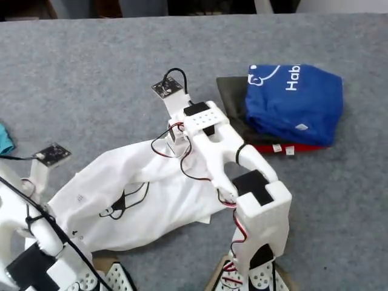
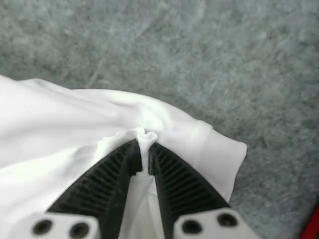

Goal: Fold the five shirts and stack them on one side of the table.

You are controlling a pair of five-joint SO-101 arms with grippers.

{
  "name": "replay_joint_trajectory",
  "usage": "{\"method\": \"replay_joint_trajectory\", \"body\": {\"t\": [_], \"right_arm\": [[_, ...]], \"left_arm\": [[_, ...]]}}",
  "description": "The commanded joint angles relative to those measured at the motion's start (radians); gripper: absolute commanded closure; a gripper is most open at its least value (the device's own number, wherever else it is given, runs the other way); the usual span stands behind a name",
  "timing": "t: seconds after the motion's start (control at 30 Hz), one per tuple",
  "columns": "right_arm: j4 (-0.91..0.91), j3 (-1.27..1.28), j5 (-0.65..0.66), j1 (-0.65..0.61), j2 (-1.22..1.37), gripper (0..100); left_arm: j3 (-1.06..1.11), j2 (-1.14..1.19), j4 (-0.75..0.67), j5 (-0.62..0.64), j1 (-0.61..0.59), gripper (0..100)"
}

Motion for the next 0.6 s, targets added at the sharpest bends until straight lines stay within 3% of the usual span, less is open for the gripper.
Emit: {"method": "replay_joint_trajectory", "body": {"t": [0.0,0.33,0.57], "right_arm": [[0.002,-0.018,-0.009,0.012,0.024,98.5],[0.002,-0.018,-0.009,0.012,0.024,98.5],[0.002,-0.018,-0.009,0.012,0.024,98.5]], "left_arm": [[0.074,-0.055,-0.084,-0.144,0.002,77],[0.151,-0.144,-0.081,-0.21,0.008,82],[0.249,-0.163,-0.161,-0.305,0.01,82]]}}
